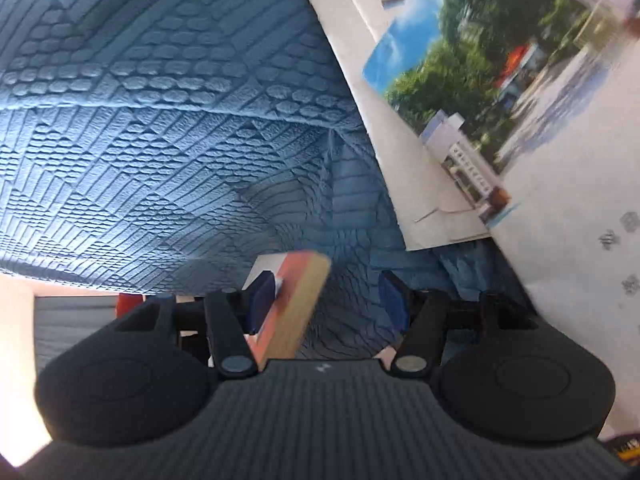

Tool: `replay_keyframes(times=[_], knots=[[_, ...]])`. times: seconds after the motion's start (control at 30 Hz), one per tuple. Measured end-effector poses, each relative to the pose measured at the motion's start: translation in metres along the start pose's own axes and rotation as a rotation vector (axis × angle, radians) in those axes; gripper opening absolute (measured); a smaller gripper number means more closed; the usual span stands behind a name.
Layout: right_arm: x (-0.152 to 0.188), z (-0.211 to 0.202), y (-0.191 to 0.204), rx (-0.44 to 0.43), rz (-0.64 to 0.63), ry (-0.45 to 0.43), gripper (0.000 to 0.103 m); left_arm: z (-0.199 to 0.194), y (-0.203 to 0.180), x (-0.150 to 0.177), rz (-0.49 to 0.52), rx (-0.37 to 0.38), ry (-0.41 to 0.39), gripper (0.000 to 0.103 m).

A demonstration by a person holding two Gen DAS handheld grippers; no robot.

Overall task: Organize objects
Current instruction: 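Close both grippers on the white-orange book's edge and tilt it upright, then carry the upright white-orange book with both grippers over the tan paperback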

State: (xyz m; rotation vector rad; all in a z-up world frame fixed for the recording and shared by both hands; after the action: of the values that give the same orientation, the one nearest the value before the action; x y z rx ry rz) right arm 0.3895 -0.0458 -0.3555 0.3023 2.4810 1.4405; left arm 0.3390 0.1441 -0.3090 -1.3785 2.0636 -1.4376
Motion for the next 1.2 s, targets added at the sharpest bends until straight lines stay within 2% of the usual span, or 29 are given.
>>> replay_keyframes(times=[0.07, 0.13, 0.23, 0.33, 0.4, 0.57, 0.83, 0.97, 1.2], knots=[[0.000, 0.009, -0.001, -0.011, -0.001, 0.009, 0.057, -0.006, 0.002, 0.001, 0.007, -0.012, 0.005, 0.011], [0.003, 0.018, -0.001, -0.019, -0.004, 0.037, 0.035, -0.010, 0.003, 0.002, 0.032, -0.036, -0.002, 0.012], [0.005, 0.019, 0.009, 0.002, -0.060, 0.051, 0.029, -0.018, 0.006, 0.000, 0.034, -0.036, -0.007, 0.013], [0.005, 0.008, 0.022, -0.034, -0.101, 0.026, 0.023, -0.025, 0.002, -0.001, 0.024, -0.003, 0.000, 0.015], [0.005, -0.003, 0.034, -0.055, -0.130, 0.009, 0.021, -0.030, -0.002, 0.001, 0.029, 0.016, 0.007, 0.015], [0.012, -0.041, 0.066, -0.045, -0.258, -0.035, 0.021, -0.041, -0.013, 0.014, 0.018, 0.087, 0.038, 0.015], [0.025, -0.115, 0.112, -0.013, -0.450, -0.121, 0.021, -0.063, -0.041, 0.055, 0.086, 0.175, 0.101, 0.015], [0.037, -0.156, 0.120, -0.022, -0.480, -0.158, 0.021, -0.079, -0.049, 0.080, 0.131, 0.178, 0.133, 0.015], [0.067, -0.198, 0.117, -0.028, -0.469, -0.186, 0.021, -0.098, -0.046, 0.111, 0.189, 0.162, 0.159, 0.015]])
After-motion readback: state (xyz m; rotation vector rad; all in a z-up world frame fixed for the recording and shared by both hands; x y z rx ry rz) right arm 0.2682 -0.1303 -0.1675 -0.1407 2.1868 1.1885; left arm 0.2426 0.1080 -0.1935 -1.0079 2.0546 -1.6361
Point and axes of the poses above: each gripper's, at about its wrist camera, not at the fingertips, and z roughly the way its jaws point, y to its left, x to its underside, the point moved 8 cm from there along z, roughly the way its jaws point, and after that the axes turned 11 degrees about -z, right-handed, at the moved point
